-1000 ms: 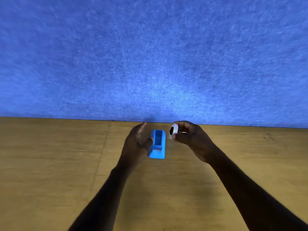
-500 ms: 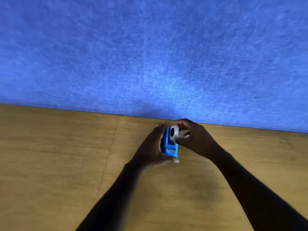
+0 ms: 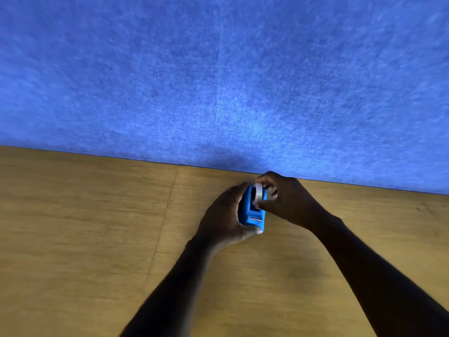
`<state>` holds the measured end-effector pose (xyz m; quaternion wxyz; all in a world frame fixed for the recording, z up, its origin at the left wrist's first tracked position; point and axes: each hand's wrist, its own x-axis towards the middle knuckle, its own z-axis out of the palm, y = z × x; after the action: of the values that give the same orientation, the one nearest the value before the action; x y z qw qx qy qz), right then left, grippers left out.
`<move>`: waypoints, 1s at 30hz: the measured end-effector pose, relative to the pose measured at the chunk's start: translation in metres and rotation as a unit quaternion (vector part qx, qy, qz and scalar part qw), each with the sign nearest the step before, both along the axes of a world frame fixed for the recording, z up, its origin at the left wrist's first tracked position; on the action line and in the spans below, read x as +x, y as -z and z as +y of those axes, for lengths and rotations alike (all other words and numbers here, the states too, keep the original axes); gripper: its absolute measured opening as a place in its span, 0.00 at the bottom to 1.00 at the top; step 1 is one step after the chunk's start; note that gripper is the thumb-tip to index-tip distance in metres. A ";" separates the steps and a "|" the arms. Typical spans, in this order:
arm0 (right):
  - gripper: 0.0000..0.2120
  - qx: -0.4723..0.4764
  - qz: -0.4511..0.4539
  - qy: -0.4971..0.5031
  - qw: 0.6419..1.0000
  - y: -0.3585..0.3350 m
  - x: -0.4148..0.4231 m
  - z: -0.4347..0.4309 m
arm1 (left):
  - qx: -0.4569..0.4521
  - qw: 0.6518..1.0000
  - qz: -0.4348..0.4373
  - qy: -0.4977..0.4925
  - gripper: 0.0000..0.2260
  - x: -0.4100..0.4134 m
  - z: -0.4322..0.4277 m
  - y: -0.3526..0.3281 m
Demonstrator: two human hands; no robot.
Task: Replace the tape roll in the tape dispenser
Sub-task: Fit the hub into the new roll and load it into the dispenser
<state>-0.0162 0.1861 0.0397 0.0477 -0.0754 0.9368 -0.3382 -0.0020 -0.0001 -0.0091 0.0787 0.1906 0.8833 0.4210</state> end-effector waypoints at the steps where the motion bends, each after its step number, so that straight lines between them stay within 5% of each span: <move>1: 0.21 0.005 0.003 -0.004 1.000 0.001 -0.001 0.000 | -0.001 1.000 0.000 -0.001 0.49 0.000 0.000 0.000; 16: 0.25 0.006 0.025 -0.023 0.999 0.008 0.004 0.000 | 0.002 1.000 0.008 -0.007 0.47 0.001 0.000 0.002; 30: 0.05 -0.008 0.150 0.008 0.989 -0.001 0.007 -0.004 | 0.014 0.999 0.035 -0.023 0.33 -0.002 0.001 0.008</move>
<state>-0.0088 0.1822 0.0411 -0.0969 -0.1185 0.9313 -0.3306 -0.0036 0.0013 -0.0173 0.0350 0.1860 0.8839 0.4277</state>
